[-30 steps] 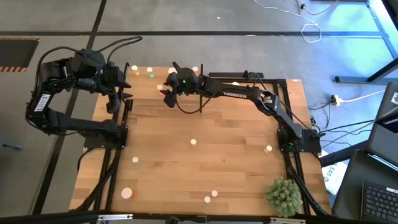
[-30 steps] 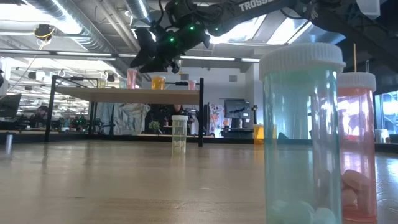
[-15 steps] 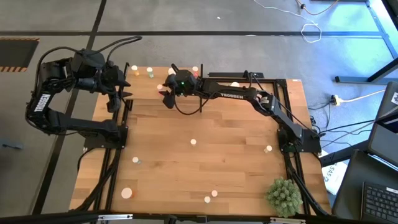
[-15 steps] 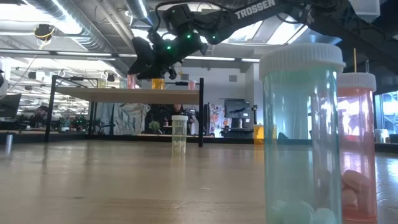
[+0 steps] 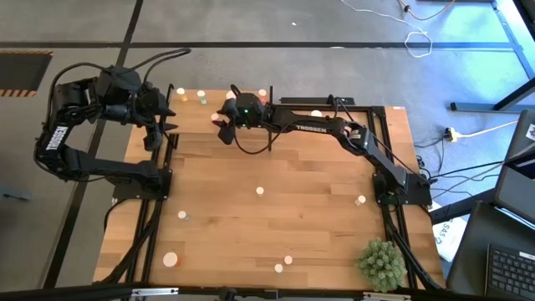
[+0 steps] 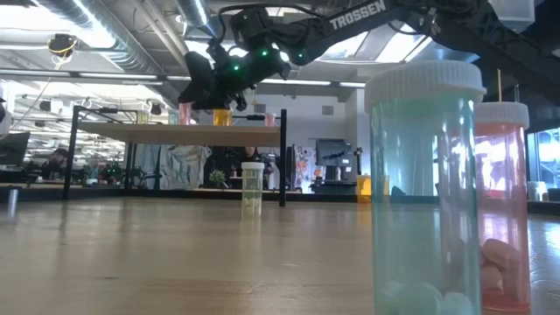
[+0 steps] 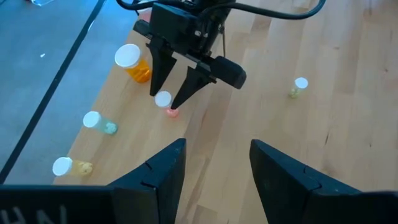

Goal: Pick and place medicine bottles onto shelf by color
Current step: Put the top red pill bottle on the shelf aligned with the red pill bottle on the shelf

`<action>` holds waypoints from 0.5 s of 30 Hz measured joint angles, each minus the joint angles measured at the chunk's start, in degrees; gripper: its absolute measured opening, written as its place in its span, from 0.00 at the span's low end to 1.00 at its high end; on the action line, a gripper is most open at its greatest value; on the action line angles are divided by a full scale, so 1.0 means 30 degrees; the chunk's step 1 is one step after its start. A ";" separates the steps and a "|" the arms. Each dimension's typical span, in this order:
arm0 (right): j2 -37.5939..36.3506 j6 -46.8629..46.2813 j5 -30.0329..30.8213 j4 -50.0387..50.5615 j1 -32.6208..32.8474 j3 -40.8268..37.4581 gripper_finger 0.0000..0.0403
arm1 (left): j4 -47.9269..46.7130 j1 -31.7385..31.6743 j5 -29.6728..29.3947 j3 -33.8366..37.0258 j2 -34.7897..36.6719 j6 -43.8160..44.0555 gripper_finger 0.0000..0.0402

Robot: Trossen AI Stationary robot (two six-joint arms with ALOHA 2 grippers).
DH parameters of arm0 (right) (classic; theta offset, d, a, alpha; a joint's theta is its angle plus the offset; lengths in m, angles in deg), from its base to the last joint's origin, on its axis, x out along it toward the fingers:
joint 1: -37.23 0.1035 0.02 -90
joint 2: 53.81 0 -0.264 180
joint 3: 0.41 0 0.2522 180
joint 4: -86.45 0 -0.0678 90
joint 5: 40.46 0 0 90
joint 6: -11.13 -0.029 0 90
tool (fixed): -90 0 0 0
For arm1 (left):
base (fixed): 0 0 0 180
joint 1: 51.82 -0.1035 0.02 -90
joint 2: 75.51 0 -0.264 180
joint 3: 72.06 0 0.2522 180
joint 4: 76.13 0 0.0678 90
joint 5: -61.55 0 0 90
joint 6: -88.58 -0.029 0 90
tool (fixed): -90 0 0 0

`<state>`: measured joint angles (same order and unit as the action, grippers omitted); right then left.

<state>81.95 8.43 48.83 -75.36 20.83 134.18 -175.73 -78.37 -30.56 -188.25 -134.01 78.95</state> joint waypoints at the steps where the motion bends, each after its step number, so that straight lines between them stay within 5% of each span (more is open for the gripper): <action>1: 0.0000 0.0003 0.0000 0.0015 -0.0013 0.0000 0.52 | 0.0000 0.0000 -0.0013 0.0000 -0.0001 0.0000 0.43; 15: 0.0000 0.0000 -0.0007 0.0189 -0.0073 0.0000 0.52 | 0.0204 0.0004 -0.0060 0.0000 0.0002 -0.0015 0.43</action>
<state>81.95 8.43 48.81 -74.79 20.61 134.18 -175.12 -78.35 -30.74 -188.25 -134.00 78.91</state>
